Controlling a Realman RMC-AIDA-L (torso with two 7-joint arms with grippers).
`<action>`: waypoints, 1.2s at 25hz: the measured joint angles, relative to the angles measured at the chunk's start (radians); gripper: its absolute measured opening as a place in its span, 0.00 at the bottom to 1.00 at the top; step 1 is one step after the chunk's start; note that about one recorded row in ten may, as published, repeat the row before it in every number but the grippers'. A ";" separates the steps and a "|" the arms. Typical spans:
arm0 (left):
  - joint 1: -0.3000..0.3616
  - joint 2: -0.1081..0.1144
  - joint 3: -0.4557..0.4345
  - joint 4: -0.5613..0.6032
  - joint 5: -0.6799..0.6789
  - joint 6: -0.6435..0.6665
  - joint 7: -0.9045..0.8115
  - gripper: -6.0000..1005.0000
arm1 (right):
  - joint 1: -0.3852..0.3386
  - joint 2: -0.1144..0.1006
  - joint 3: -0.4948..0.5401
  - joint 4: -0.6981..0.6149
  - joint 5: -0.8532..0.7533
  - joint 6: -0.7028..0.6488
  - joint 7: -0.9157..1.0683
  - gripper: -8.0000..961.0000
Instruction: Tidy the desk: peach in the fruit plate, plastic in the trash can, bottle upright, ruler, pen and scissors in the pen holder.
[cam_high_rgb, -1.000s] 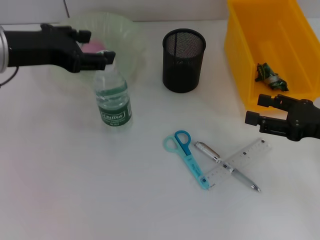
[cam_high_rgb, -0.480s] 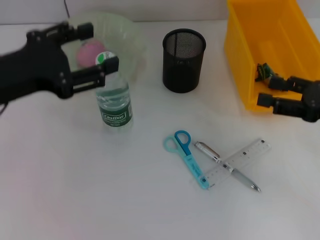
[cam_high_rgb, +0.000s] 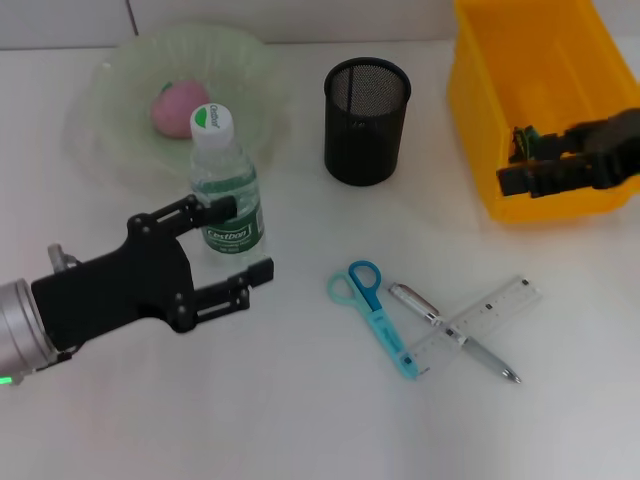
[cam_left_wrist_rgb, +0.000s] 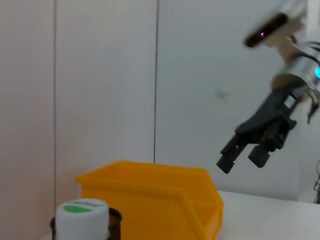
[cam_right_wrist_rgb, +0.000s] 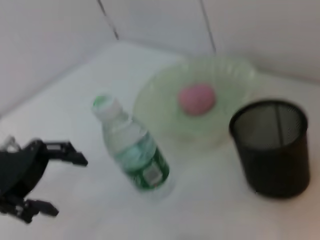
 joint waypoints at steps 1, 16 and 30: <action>-0.040 0.002 -0.003 -0.134 -0.004 0.053 0.160 0.78 | 0.033 0.000 -0.038 -0.023 -0.044 -0.022 0.058 0.85; -0.023 0.026 -0.008 -0.277 0.035 0.130 0.322 0.77 | 0.316 0.005 -0.558 -0.052 -0.351 -0.068 0.640 0.85; -0.033 0.030 -0.019 -0.327 0.067 0.122 0.297 0.77 | 0.449 0.018 -0.716 0.277 -0.292 0.106 0.662 0.85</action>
